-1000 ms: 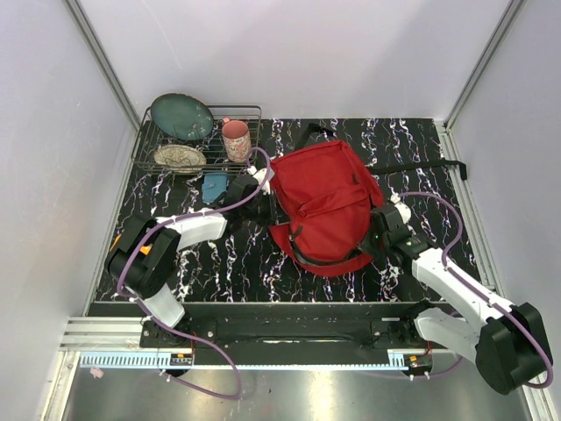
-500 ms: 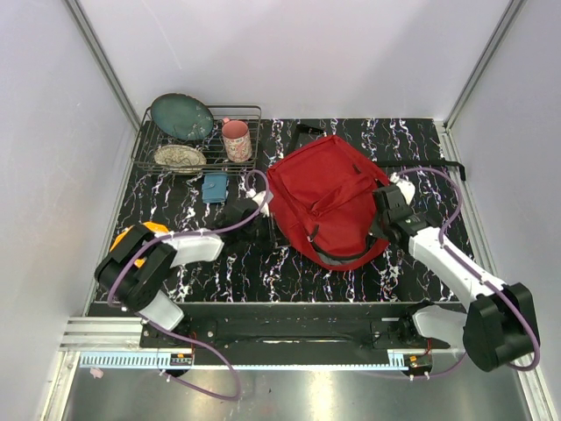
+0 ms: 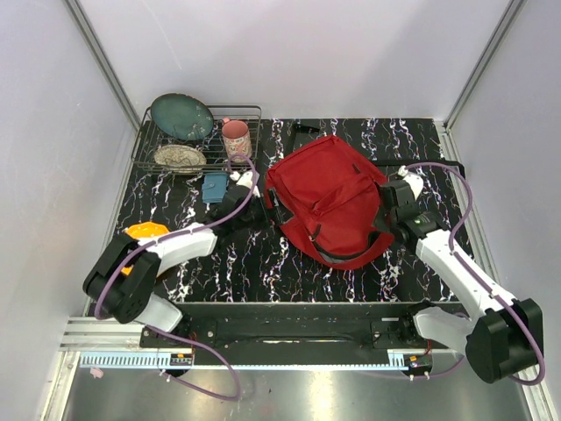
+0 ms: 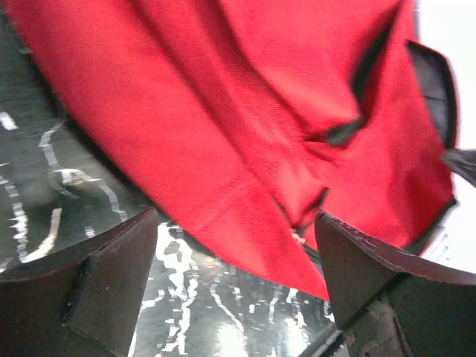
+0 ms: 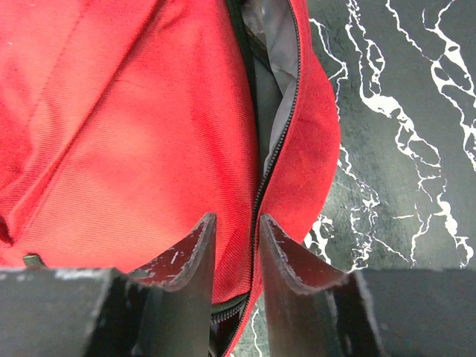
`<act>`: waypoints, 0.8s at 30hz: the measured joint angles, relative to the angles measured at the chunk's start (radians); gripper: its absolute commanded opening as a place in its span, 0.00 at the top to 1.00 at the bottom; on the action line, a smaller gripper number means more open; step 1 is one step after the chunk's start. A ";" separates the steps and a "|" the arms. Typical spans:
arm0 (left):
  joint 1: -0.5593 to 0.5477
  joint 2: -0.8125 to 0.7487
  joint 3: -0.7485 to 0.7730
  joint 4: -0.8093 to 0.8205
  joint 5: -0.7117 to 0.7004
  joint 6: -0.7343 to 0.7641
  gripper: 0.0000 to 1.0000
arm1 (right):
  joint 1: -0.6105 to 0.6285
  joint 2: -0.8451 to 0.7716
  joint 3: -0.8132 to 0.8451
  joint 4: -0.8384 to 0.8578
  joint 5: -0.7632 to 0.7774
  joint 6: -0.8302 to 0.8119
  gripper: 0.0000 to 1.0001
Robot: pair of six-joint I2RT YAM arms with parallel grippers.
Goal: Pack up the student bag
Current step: Adjust the student bag at the center of the board.
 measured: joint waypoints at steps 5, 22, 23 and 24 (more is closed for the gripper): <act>0.060 0.077 -0.010 -0.013 -0.026 -0.002 0.08 | 0.000 -0.032 0.000 0.000 -0.037 0.030 0.31; 0.140 0.314 -0.004 0.300 0.106 -0.063 0.25 | 0.000 -0.420 0.000 -0.112 -0.295 0.190 0.22; 0.141 0.328 -0.004 0.327 0.117 -0.076 0.30 | 0.000 -0.420 -0.006 -0.111 -0.318 0.202 0.24; 0.143 0.343 -0.004 0.354 0.127 -0.092 0.36 | 0.000 -0.420 -0.017 -0.111 -0.337 0.211 0.24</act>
